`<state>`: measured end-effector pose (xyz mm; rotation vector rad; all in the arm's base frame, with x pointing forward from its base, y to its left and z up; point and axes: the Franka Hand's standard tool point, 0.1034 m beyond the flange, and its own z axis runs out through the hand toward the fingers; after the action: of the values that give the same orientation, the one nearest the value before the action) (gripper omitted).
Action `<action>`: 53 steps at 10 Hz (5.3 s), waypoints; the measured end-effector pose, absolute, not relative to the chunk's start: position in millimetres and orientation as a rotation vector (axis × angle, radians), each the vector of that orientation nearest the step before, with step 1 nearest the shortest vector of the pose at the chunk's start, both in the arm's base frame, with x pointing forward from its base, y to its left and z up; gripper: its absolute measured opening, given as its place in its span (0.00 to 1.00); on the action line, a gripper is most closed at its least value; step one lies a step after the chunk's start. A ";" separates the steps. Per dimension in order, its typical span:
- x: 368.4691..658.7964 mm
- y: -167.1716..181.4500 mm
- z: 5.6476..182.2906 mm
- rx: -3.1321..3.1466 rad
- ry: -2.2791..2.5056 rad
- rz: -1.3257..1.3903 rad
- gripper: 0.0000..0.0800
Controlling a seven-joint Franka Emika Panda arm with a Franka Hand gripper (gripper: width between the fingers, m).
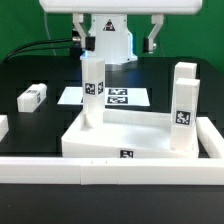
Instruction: Assemble desk
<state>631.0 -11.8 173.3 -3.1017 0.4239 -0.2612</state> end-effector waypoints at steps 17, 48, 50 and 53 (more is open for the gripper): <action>516.7 -166.5 105.2 -3.122 0.392 -0.246 0.81; 426.2 -179.3 38.6 -2.684 0.278 1.349 0.81; 425.4 -180.4 38.6 -2.687 0.278 1.345 0.81; 416.1 -200.6 34.5 -2.692 0.292 1.355 0.81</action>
Offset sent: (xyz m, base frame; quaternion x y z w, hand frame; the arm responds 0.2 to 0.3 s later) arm 0.0000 0.0000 0.0000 0.0000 0.0000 0.0000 1.0000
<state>416.1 -200.6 34.5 -2.6922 0.2925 1.3551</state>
